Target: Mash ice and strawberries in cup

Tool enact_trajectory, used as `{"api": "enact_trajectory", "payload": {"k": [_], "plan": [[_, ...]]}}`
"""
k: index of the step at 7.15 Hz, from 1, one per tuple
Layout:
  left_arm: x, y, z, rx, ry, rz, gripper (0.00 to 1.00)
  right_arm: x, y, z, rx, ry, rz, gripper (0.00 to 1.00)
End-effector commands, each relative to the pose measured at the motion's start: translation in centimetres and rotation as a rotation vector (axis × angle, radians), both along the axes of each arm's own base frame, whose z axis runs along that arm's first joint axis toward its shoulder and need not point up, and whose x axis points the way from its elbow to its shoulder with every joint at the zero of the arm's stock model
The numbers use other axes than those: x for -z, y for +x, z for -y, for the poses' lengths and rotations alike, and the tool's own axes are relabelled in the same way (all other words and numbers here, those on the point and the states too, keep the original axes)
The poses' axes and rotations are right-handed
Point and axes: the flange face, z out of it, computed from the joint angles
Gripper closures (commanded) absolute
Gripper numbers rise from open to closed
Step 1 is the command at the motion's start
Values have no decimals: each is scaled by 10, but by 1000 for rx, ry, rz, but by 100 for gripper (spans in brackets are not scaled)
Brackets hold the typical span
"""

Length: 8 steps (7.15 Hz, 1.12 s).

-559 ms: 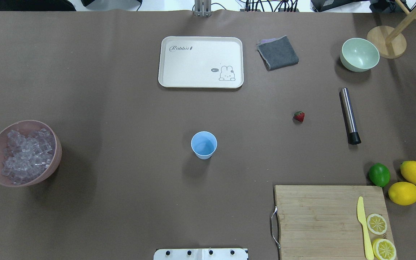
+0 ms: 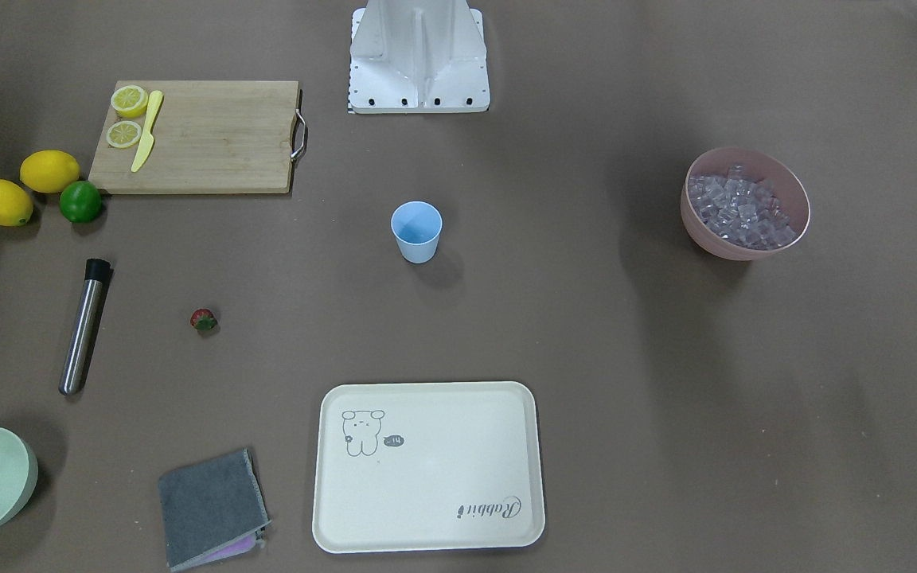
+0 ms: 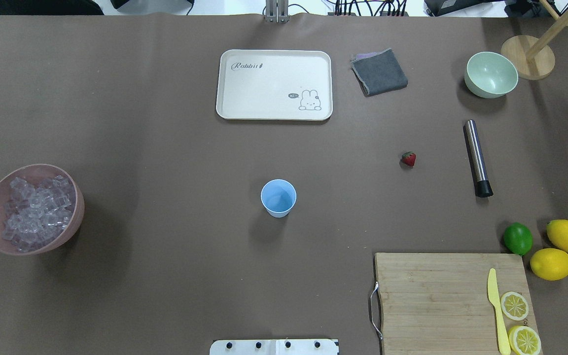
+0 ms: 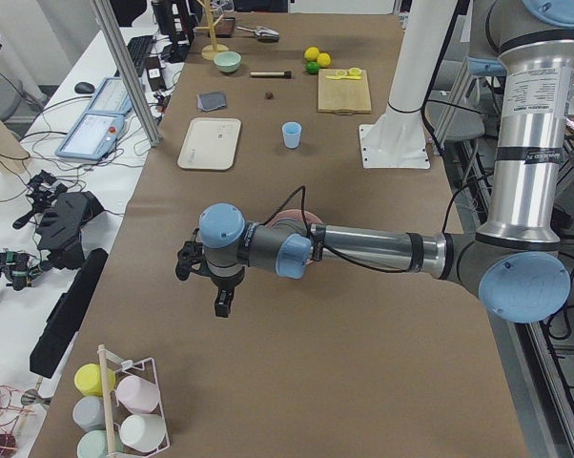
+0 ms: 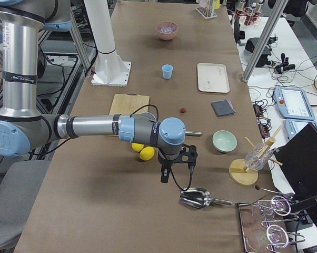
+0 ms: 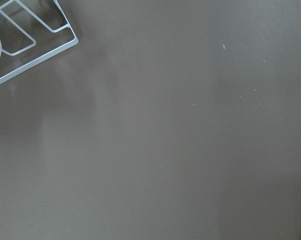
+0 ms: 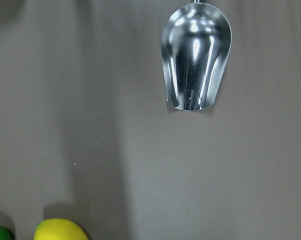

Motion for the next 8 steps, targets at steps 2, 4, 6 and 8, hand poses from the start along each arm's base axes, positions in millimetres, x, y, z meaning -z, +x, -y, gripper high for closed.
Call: {"api": "enact_trajectory", "payload": {"k": [2,4,6,8], "plan": [[-2,0,-6,4,-10,3,2,-2,0,-2,0,-1,-2,0],[0,1,-8,-1,-23,-41,2,-2,0,-2,0,-3,-2,0],[17,2,-6,15,-8,-45,2,-2,0,-2,0,0,-2,0],[50,12,-7,81,-38,-68,2,0,0,-2,-2,1,-1,0]]}}
